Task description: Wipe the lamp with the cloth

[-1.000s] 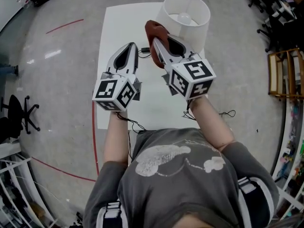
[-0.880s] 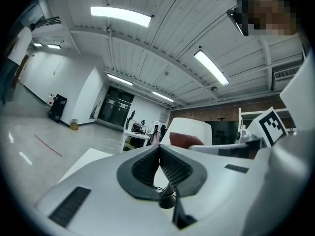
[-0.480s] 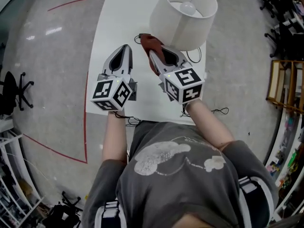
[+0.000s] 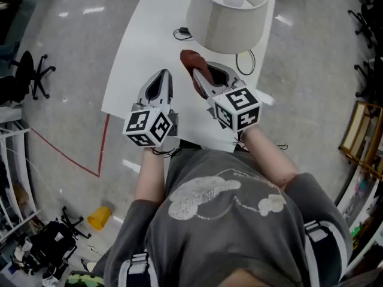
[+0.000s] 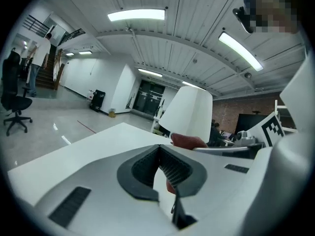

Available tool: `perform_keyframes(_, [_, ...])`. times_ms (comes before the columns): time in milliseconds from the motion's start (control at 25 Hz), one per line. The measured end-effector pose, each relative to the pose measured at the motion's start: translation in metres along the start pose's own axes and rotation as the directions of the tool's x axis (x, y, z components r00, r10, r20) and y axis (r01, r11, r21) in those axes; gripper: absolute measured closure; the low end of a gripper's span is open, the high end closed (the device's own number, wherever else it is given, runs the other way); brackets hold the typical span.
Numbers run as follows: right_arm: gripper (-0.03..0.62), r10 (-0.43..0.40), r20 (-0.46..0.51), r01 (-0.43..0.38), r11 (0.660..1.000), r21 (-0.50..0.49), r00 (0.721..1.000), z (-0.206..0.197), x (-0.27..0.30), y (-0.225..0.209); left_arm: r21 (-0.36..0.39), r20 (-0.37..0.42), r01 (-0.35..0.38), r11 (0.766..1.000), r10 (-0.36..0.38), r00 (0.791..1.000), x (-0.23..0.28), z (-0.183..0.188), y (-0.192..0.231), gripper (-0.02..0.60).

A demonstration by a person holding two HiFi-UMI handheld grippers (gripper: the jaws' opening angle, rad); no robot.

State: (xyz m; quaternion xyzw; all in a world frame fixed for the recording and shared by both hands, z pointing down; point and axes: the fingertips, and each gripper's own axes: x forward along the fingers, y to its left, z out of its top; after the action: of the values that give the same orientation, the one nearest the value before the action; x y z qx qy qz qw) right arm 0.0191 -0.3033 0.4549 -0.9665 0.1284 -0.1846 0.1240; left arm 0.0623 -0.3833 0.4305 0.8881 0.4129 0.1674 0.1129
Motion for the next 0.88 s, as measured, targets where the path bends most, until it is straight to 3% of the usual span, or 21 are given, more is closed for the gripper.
perform_keyframes(480, [0.508,0.136,-0.084,-0.143,0.986,-0.083,0.987,-0.043,-0.072,-0.028,0.011,0.036,-0.159,0.987,0.158,0.987,-0.033,-0.059,-0.068,0.574])
perform_keyframes(880, [0.508,0.112,-0.119,-0.119,0.991,-0.055,0.987,-0.064,-0.101,-0.072,0.059,-0.023,-0.213,0.975,0.215,0.976,-0.036,-0.095,-0.098,0.574])
